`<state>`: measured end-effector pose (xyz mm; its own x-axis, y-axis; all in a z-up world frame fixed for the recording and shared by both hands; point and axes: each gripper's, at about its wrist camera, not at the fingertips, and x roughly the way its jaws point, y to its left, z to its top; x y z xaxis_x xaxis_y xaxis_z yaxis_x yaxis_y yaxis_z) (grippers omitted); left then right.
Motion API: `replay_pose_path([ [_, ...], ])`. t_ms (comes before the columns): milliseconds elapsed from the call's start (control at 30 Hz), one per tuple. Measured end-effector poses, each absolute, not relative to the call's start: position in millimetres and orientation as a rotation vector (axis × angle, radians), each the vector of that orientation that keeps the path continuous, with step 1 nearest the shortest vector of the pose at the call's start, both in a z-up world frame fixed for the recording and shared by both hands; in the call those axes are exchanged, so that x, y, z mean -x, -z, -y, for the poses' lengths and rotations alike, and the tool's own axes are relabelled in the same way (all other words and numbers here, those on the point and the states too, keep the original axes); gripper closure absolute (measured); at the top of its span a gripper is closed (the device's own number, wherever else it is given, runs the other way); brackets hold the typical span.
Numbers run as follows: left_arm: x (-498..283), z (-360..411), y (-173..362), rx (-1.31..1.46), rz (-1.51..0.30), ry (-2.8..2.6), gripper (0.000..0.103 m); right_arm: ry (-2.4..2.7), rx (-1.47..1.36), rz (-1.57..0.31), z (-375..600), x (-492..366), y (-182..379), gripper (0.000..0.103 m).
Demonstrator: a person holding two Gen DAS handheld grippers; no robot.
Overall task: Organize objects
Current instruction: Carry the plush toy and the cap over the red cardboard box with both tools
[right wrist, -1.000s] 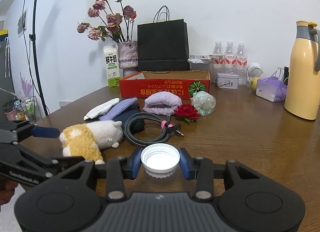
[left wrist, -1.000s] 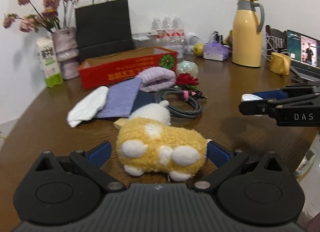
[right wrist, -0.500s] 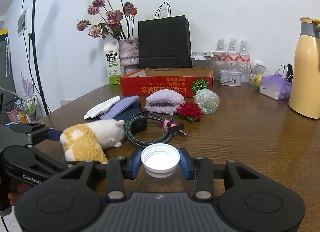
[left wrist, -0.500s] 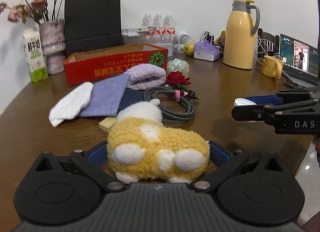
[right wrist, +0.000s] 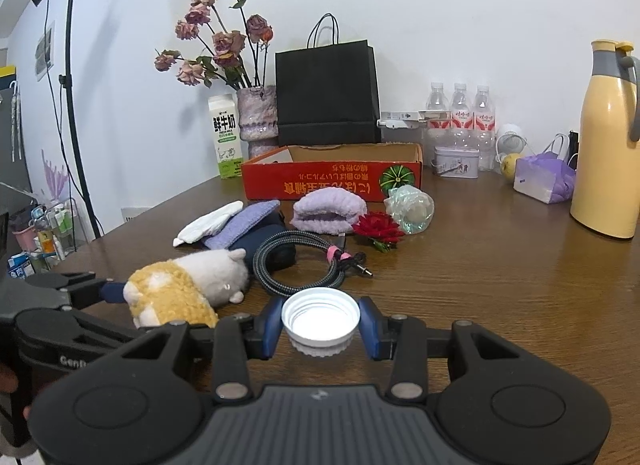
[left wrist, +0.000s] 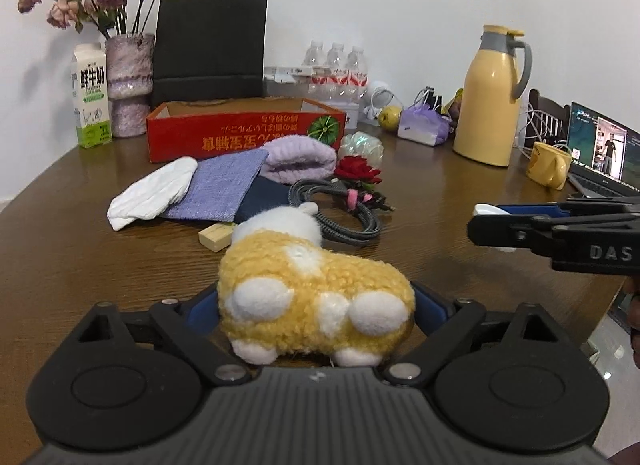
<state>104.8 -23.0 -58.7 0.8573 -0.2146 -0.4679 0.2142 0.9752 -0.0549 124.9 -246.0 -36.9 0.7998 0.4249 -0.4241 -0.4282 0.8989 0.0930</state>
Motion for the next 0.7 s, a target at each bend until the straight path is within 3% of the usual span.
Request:
replay_pose_path([
  [700,-84.2,15.4,9.6,0.054,-0.342,0.119,0.008,-0.469,0.018,-0.373,237.6,-114.8,9.6,0.064],
])
